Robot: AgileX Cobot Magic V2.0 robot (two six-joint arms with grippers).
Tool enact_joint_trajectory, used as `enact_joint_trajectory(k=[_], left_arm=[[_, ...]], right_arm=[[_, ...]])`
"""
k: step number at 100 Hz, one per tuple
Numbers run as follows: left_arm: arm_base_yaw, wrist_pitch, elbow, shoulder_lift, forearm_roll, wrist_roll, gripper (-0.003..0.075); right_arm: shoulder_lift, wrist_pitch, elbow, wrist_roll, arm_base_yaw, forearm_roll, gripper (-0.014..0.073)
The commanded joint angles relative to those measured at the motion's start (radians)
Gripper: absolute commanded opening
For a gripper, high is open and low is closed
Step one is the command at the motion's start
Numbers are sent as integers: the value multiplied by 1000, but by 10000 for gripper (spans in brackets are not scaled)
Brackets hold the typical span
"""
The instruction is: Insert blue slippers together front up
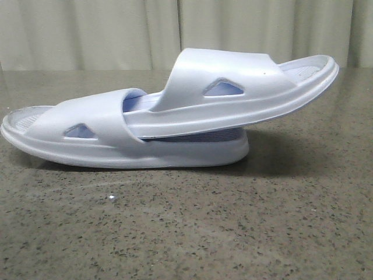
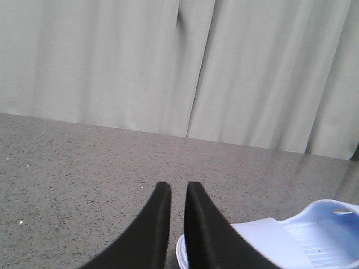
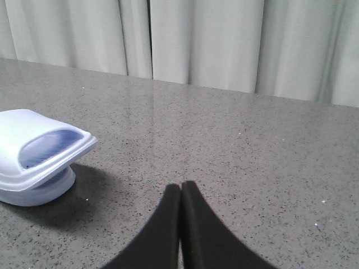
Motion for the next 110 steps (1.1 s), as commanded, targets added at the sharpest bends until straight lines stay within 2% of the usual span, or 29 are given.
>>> enact_joint_trajectory(k=[1, 72, 77, 86, 90, 99, 110], left_arm=[[-7, -2, -26, 8, -21, 0, 16], [-18, -2, -23, 4, -21, 0, 16], [-18, -40, -22, 2, -5, 0, 16], [-29, -65, -22, -5, 161, -9, 16], [-41, -63, -22, -12, 249, -53, 16], [-59, -63, -22, -29, 510, -276, 16], [-68, -79, -3, -56, 886, -623, 16]], right_arm=[[-7, -83, -23, 0, -4, -24, -102], [-7, -83, -23, 0, -4, -24, -102], [-7, -83, -23, 0, -4, -24, -102], [-7, -82, -23, 0, -4, -24, -102], [-7, -82, -23, 0, -4, -24, -102], [-7, -82, -23, 0, -4, -24, -102], [-7, -82, -23, 0, -4, -24, -102]])
